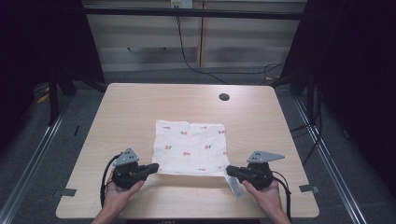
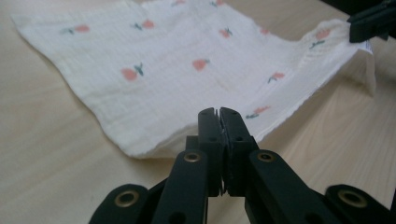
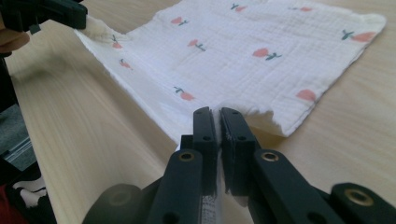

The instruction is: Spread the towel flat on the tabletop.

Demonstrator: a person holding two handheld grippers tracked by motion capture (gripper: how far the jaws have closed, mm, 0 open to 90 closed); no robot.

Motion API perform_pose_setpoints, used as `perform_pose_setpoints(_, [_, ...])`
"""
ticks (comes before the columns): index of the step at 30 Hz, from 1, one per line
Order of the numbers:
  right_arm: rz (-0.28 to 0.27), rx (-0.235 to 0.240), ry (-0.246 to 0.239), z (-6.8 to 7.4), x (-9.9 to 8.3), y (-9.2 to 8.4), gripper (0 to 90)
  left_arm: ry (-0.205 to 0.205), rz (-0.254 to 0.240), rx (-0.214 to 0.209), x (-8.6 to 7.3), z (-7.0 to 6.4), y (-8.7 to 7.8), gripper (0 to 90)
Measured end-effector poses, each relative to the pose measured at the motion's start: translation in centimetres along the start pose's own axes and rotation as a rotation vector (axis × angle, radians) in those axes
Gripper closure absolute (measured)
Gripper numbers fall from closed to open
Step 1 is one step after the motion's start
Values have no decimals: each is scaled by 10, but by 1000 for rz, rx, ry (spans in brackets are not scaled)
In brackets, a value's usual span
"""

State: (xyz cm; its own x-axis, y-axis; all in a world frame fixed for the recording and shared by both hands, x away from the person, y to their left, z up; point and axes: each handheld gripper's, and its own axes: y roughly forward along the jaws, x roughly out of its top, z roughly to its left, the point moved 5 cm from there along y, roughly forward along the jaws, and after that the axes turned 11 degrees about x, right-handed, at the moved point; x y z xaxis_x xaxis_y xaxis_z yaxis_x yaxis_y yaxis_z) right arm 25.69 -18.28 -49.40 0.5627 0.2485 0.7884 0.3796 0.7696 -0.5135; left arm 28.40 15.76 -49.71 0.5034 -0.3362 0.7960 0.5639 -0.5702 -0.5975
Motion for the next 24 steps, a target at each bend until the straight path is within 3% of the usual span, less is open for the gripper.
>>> perform_pose_setpoints(4, [47,6,12,1,-12,8,826,16,41,-3,-13,-4,2,882])
perform_pose_setpoints(9, [74,17,32,1,-21,11,763,13,56,-8,-18,-6,2,843])
perform_pose_setpoints(15, [45,-2,58,-2,-17,5,640,-10,22,-12,-12,-1,-4,789])
perform_pose_setpoints(20, [34,-9,45,-9,-9,5,623,-32,-7,4,-4,7,-6,761])
perform_pose_setpoints(24, [27,-1,36,-17,1,8,619,-25,8,4,5,14,2,718])
